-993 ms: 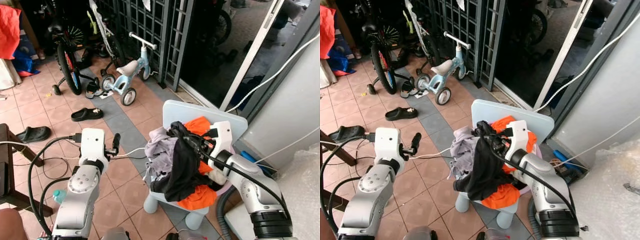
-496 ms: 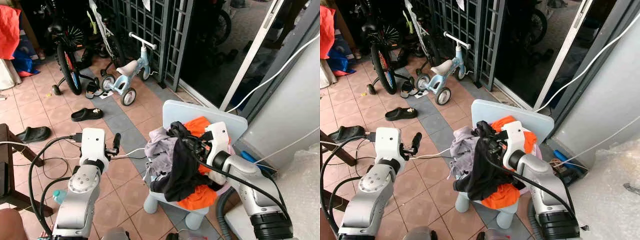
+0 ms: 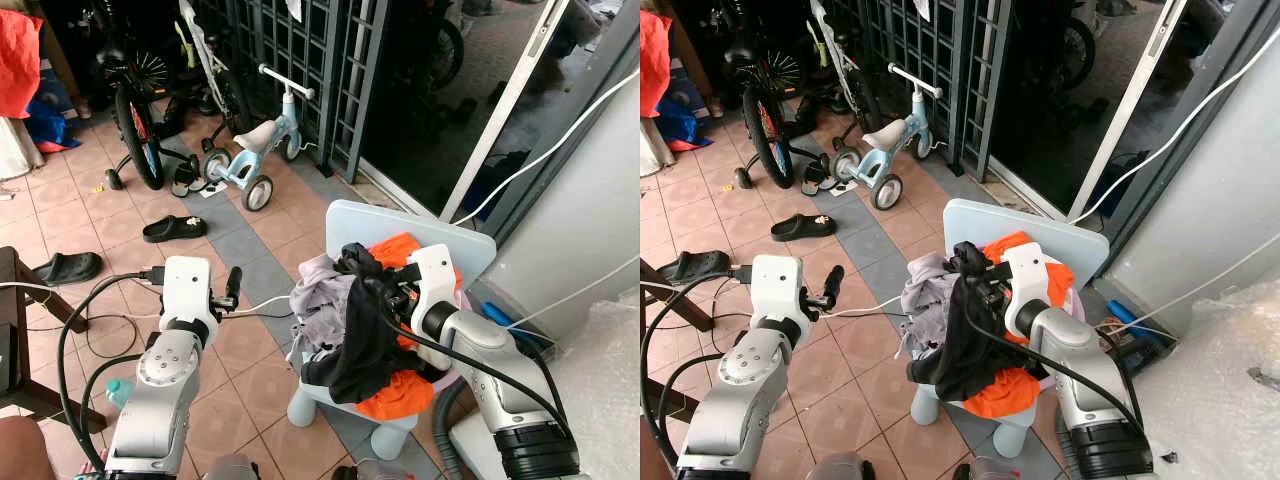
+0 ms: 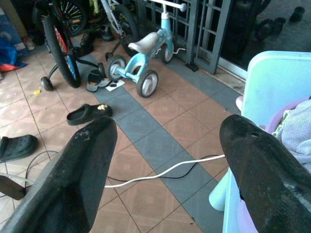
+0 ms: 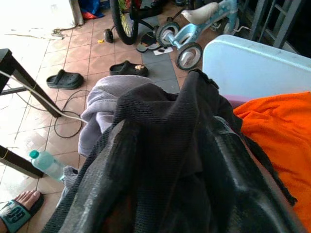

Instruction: Clothes washing

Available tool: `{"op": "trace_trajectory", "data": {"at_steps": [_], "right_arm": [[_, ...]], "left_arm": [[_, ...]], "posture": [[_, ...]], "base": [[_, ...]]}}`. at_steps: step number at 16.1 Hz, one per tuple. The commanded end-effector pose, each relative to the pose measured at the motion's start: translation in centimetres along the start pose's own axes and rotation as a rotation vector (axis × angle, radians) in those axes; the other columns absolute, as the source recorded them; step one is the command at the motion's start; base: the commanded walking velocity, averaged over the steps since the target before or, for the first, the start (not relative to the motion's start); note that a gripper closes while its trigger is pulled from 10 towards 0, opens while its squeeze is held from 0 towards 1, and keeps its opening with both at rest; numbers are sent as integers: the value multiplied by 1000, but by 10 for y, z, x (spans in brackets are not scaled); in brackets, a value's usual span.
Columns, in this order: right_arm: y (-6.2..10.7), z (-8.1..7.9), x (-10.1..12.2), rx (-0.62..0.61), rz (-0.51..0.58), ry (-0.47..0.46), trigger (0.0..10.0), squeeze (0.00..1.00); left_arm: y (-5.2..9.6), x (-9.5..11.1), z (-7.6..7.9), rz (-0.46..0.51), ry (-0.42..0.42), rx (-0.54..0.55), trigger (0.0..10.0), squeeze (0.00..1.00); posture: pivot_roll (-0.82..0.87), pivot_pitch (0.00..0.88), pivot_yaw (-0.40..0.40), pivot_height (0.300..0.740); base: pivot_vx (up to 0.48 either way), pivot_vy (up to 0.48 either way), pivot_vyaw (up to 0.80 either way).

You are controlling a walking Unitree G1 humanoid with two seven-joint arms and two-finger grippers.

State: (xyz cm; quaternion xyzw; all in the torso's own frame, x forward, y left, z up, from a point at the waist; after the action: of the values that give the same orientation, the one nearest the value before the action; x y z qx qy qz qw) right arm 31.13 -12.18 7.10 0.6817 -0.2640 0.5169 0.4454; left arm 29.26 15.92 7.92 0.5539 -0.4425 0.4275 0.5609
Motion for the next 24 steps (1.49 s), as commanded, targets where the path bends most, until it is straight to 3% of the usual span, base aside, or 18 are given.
{"op": "trace_trajectory", "data": {"at_steps": [1, 6, 7, 8, 9, 10, 20, 23, 24], "right_arm": [[-1, 2, -3, -6, -23, -6, 10000, 1000], [0, -4, -21, 7, -111, -70, 10000, 1000], [0, -6, -23, 18, -120, -93, 2235, 1000], [-1, -9, -22, 34, -109, -120, 0, 992], [-1, -9, -20, 32, -102, -123, 0, 529], [-1, -9, -19, 26, -99, -128, 0, 0], [-1, -8, -19, 19, -94, -238, 0, 0], [-3, -9, -8, 24, -43, -280, 0, 0], [-4, -11, 5, 29, 14, -297, 0, 0]], "left_arm": [[-1, -2, 2, -6, 2, -10, 10000, 0], [0, -3, 3, -12, 2, -13, 10000, 0], [0, -3, 3, -13, 2, -14, 10000, 0], [0, -4, 3, -14, 2, -15, 10000, 0], [0, -4, 3, -14, 1, -15, 10000, 0], [0, -4, 3, -14, 1, -14, 10000, 0], [0, -3, 3, -11, -2, -12, 10000, 0], [0, -4, 5, -14, 4, -12, 10000, 0], [-1, -4, 4, -12, 5, -9, 10000, 0]], "posture": [[-4, 0, -27, 740], [-3, 0, -29, 740], [-2, 0, -29, 740], [-2, 0, -29, 740], [-3, 0, -28, 740], [-3, 0, -28, 740], [1, 0, -32, 740], [-4, 0, -37, 740], [-5, 0, -37, 740]], "base": [[0, 0, 0], [0, 0, 0], [0, 0, 0], [0, 0, 0], [0, 0, 0], [0, 0, 0], [0, 0, 0], [0, 0, 0], [0, 0, 0]]}}
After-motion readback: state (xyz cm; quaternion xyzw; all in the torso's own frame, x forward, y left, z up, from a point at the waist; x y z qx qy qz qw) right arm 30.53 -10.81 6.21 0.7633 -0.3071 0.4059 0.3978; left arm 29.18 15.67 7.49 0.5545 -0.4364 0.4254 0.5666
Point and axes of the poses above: a point about 5 cm out from each wrist's last joint towards the gripper, its own y axis pointing back from the gripper into the wrist, its own x axis along the axis of the wrist's last joint, z = x × y, the point moved 4 cm from there along -y, pointing out of the wrist towards the gripper, and after that the axes turned 4 degrees about y, right-handed, at the moved point
